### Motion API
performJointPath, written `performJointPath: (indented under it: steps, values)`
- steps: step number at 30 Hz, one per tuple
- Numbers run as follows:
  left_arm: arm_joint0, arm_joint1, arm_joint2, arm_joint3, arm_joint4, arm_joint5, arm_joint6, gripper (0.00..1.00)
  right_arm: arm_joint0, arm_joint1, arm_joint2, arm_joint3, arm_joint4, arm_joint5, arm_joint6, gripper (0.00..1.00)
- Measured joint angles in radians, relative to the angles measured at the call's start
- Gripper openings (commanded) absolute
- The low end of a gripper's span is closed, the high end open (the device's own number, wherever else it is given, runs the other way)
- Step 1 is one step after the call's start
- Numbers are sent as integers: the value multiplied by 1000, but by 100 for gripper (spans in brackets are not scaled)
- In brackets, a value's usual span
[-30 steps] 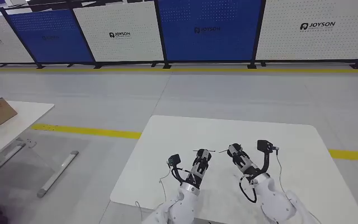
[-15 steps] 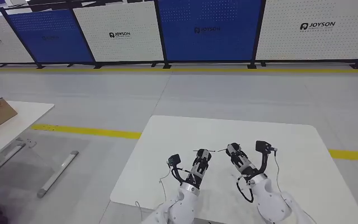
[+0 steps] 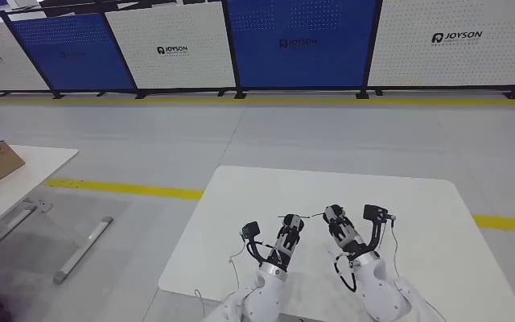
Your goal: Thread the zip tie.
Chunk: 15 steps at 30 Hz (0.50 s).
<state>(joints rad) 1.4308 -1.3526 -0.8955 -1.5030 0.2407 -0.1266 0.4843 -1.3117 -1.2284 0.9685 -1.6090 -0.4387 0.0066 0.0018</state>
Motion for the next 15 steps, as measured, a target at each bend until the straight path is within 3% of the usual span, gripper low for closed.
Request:
performJointPath:
  steps: [15]
  values:
    - [0, 0, 0, 0, 0, 0, 0, 0, -12, -4, 14, -9, -12, -2, 19, 0]
